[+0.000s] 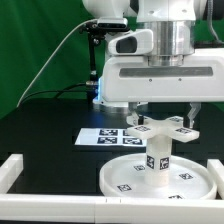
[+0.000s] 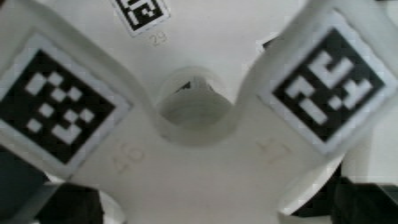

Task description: Assemble round table

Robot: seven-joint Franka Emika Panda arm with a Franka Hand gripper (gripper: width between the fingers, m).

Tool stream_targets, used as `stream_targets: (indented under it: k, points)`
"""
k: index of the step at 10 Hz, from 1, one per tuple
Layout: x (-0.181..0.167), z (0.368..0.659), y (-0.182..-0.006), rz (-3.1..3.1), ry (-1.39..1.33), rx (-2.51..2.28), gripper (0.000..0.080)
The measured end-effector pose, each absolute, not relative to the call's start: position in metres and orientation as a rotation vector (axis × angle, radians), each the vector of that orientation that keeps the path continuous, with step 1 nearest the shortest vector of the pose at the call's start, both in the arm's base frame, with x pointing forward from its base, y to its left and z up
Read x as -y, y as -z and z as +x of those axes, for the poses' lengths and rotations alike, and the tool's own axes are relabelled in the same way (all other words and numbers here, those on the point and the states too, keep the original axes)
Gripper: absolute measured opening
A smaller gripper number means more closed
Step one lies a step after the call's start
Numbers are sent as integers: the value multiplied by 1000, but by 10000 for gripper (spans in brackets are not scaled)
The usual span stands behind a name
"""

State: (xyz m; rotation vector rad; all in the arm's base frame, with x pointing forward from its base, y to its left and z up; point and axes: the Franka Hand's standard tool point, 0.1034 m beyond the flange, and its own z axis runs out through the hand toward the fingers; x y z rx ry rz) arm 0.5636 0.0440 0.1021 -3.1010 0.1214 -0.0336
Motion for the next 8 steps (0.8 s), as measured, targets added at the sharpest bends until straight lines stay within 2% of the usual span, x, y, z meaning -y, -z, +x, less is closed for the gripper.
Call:
stream_targets:
  k: [4,6,8]
  points:
    - [-44,563,-101,-3100,32,-155,648]
    - [-41,563,-101,-3101,32,-162,439]
    - [-41,563,-101,-3062,28,-466,439]
